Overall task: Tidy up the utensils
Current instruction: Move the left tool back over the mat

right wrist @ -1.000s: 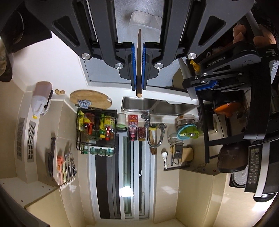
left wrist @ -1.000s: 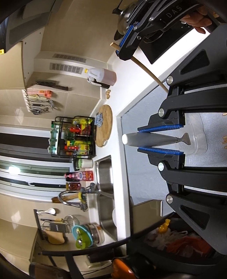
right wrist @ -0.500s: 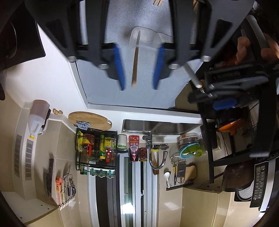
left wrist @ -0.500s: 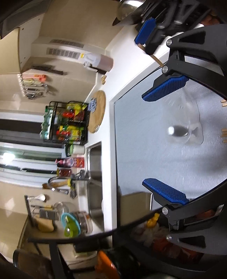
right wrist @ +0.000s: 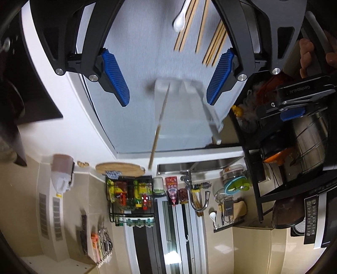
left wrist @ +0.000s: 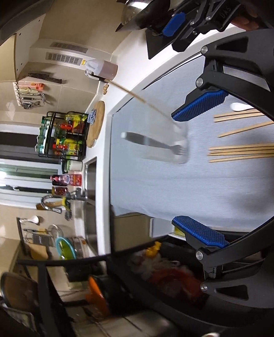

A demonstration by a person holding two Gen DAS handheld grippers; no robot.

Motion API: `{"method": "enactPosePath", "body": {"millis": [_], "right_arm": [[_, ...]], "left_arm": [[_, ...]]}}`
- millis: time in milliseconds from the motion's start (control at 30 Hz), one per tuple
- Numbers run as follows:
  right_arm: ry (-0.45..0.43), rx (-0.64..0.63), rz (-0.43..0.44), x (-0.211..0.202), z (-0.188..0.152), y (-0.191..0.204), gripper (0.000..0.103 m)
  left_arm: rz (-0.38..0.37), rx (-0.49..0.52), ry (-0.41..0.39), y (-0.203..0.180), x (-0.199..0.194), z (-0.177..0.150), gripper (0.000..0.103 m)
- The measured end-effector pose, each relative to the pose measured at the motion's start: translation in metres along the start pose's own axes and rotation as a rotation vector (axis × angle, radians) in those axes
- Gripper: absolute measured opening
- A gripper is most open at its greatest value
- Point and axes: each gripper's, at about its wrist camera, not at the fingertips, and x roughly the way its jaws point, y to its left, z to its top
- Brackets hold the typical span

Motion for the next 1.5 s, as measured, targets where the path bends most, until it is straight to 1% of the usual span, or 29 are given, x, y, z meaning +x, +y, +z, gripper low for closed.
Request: {"method": "enactPosePath", "body": {"millis": [133, 267, 367, 467, 567, 667, 833, 1000, 1233, 1433, 1500], "right_arm": [[0.044, 0.015, -0.004, -0.026, -0.04, 0.005, 0.075], [0.056, -0.005, -0.02, -0.053, -0.077, 0.013, 0.076], [0.076, 0.018, -0.012, -0.069, -0.103, 0.014, 0.076], [0.091, 0.042, -0.013, -0.083, -0.127, 0.016, 0.077], [0.077, 0.04, -0.01, -0.098, -0.148, 0.021, 0.077], [0.041, 0.001, -0.036, -0.106, -0.169, 0.029, 0.077], [0.08, -0.009, -0.055, -0.098, -0.192, 0.03, 0.077], [0.11, -0.01, -0.06, -0.092, -0.202, 0.03, 0.077], [0.099, -0.022, -0.063, -0.085, -0.212, 0.032, 0.077], [0.108, -0.026, -0.071, -0.064, -0.225, 0.031, 0.077], [0.121, -0.019, -0.063, -0.054, -0.23, 0.033, 0.074]], "left_arm": [[0.029, -0.001, 0.008, 0.001, -0.028, -0.042, 0.088], [0.041, 0.003, 0.015, 0.001, -0.051, -0.079, 0.088], [0.051, 0.013, 0.014, -0.001, -0.068, -0.108, 0.088], [0.059, 0.02, 0.002, -0.004, -0.079, -0.129, 0.088], [0.057, 0.03, -0.016, -0.008, -0.09, -0.151, 0.088], [0.064, 0.039, -0.027, -0.011, -0.094, -0.169, 0.088], [0.076, 0.013, -0.02, -0.005, -0.097, -0.191, 0.088], [0.089, -0.003, -0.039, -0.001, -0.103, -0.204, 0.088], [0.084, -0.008, -0.053, 0.001, -0.1, -0.212, 0.088], [0.09, -0.009, -0.044, 0.003, -0.093, -0.218, 0.088], [0.094, -0.006, -0.04, 0.004, -0.092, -0.219, 0.088]]}}
